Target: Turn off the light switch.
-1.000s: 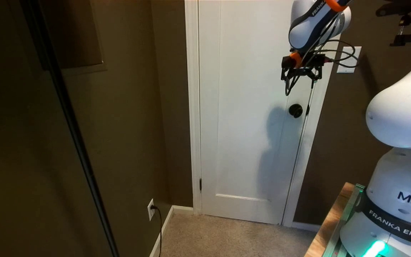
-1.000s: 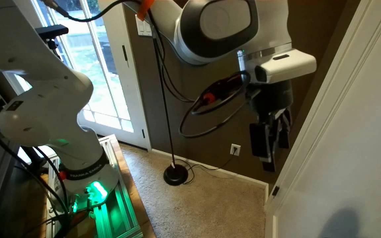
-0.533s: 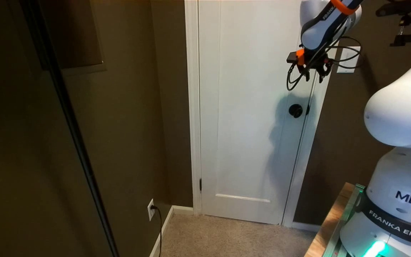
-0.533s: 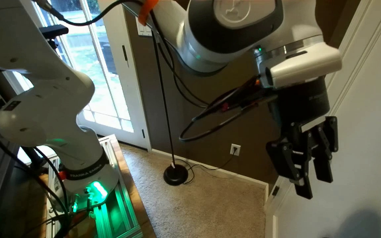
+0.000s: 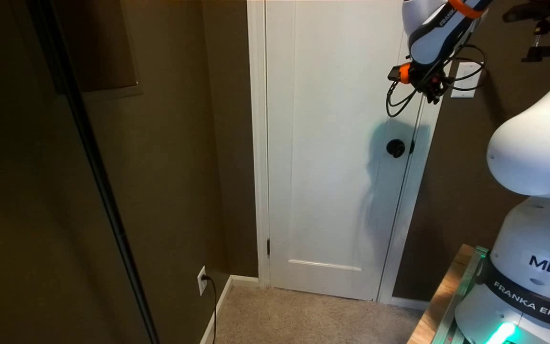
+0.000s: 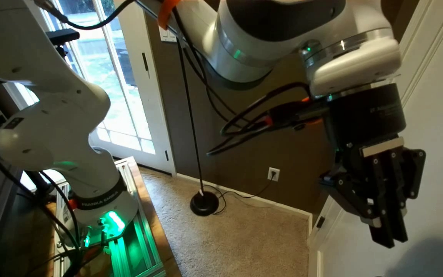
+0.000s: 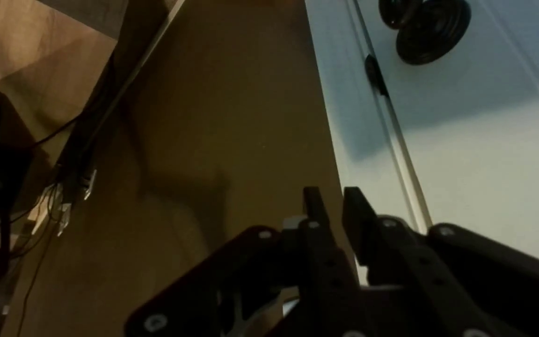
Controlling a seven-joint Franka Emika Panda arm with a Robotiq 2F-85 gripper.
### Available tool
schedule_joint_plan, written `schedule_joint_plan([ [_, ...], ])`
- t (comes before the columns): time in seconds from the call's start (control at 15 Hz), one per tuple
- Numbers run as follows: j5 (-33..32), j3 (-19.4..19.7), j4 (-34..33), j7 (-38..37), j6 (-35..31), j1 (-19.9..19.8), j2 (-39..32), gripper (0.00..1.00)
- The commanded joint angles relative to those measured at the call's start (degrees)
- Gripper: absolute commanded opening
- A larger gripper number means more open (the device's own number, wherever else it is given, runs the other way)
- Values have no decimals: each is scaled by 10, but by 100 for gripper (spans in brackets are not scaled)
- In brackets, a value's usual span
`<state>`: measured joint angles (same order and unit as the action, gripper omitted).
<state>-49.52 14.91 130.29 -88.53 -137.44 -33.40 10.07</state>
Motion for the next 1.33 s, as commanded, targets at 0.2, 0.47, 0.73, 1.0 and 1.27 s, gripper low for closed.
schedule_joint_plan([
  [0.2,-127,29,-9,-120,-31,9,-9,0],
  [0.47,-278,55,-26,-284,-59,9,-26,0],
  [0.73,-424,77,-53,-440,-43,22,-53,0],
  [1.0,-576,86,-48,-566,13,42,-68,0],
  [1.27,-649,88,-39,-601,103,60,-90,0],
])
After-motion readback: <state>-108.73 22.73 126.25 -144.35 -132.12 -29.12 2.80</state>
